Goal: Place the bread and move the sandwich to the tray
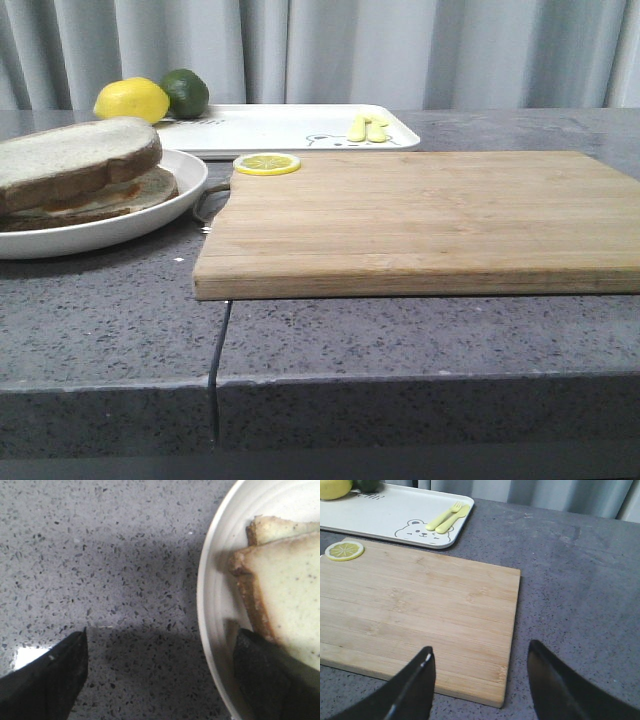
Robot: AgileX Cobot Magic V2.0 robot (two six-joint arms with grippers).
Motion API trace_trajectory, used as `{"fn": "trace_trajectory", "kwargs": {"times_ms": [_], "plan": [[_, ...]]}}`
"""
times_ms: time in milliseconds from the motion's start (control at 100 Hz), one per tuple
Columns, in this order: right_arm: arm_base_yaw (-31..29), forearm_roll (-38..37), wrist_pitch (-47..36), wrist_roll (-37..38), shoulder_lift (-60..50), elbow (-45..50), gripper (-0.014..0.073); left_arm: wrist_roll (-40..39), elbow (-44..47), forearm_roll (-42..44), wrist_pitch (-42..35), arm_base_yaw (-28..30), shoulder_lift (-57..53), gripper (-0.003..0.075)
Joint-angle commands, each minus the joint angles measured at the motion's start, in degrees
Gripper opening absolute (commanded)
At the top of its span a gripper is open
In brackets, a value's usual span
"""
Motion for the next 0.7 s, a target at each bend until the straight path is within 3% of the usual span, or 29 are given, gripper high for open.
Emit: {"fn": "trace_trajectory", "kwargs": {"times_ms": [0,520,690], "plan": [[-0.4,-0.8,-4.1,0.0,0.2,-1.5,0.0425,-0.7,-1.7,0.0,-2.7,1.3,-0.5,0.0555],[-0.4,-0.8,-4.1,0.0,0.2,-1.5,0.0425,-0.7,-1.7,-0.5,-2.8,1.3,1.3,0.0552],[-0.4,-0.8,-4.2,0.0,0.2,-1.5,0.0425,-0.7,-1.7,-0.5,-2.9,1.3,1.3,0.0415]]}}
